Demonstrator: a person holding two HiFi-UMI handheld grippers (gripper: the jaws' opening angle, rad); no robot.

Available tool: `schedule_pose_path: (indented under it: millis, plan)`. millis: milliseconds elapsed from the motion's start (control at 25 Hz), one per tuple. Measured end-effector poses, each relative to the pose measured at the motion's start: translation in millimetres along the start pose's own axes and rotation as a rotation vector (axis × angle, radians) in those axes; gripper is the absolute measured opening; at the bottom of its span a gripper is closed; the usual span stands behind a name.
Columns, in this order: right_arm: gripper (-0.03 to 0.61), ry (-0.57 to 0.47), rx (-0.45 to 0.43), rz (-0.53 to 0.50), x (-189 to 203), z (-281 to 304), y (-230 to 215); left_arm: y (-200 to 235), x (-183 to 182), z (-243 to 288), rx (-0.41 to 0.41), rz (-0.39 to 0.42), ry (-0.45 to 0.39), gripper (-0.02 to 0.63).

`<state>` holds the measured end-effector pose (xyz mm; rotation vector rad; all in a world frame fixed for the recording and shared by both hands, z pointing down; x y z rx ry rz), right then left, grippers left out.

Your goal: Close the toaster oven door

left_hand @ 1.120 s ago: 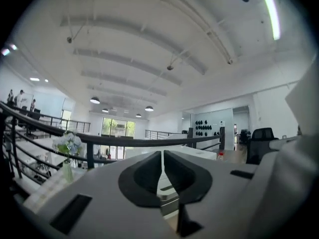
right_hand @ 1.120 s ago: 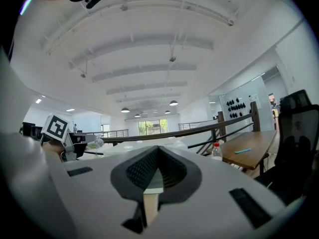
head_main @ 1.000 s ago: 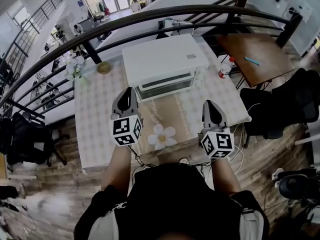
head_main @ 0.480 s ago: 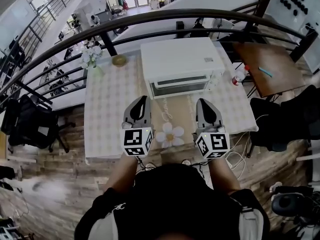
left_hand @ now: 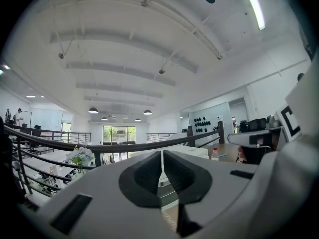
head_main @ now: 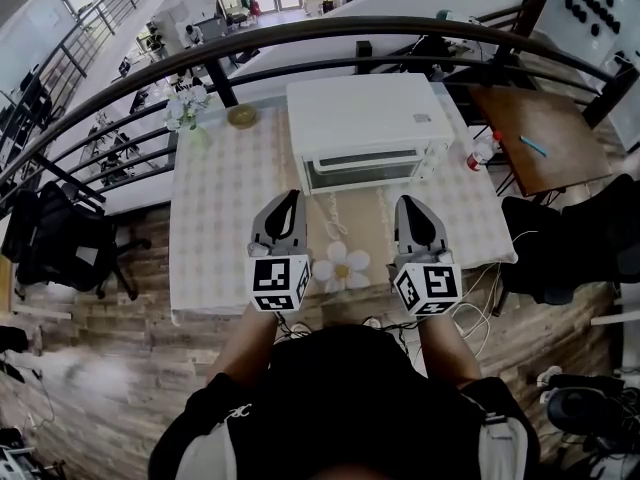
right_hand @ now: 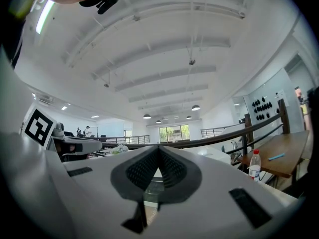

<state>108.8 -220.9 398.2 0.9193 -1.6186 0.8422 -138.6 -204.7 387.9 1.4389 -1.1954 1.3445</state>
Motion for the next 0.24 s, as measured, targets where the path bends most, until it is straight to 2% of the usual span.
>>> schedule_pose_path:
  millis: [240]
  plan:
    - [-0.008,0.003,0.001,0.004,-1.9,-3.5,0.8,-2.4,-6.2,-4.2,-0.001,0.002,-0.010,0.025]
Point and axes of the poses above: the fingertips, and each gripper's own axes: z forward along the fingers, y to its left, x out of its underside, the point moved 8 cm from there along -z, backward along the fingers, and after that the axes turned 8 degrees about -y, right-handed, at the moved point
